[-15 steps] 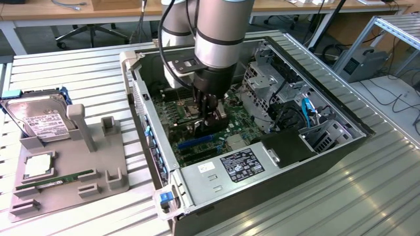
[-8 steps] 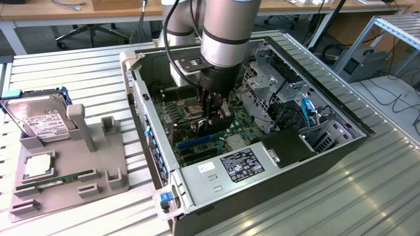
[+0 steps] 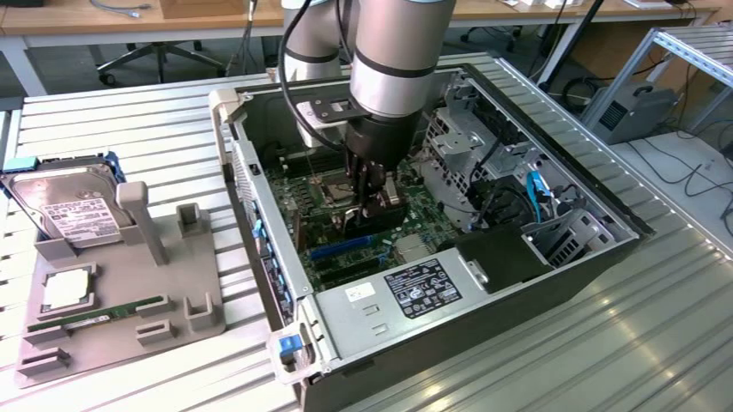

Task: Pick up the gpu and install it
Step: 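Insert the gpu into the slot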

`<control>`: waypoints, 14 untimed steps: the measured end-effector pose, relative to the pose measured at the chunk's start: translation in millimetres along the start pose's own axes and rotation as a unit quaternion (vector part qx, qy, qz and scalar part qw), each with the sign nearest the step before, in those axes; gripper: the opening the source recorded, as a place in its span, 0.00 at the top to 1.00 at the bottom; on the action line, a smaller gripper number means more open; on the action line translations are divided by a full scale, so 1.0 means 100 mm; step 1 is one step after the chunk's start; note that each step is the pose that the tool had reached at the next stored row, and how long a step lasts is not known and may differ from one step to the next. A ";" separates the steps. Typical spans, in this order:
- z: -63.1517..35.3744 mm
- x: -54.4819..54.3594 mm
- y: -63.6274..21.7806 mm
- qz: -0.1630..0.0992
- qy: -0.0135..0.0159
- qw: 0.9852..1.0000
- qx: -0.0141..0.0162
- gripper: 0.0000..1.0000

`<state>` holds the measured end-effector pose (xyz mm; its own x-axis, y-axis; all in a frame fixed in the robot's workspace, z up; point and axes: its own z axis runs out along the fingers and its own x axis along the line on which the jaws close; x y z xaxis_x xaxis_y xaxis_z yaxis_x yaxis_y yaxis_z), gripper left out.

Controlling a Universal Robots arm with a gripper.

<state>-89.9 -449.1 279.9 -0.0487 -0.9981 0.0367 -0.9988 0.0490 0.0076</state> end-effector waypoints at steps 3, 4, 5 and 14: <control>-0.001 0.00 0.001 0.000 0.016 1.000 0.001 0.73; 0.000 0.00 0.000 0.000 0.018 1.000 0.001 0.73; 0.000 0.00 0.000 0.000 0.018 1.000 0.001 0.73; 0.003 0.00 0.001 0.001 0.018 1.000 0.011 0.73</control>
<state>-90.1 -449.2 279.6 -0.0503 -0.9961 0.0718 -0.9987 0.0495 -0.0142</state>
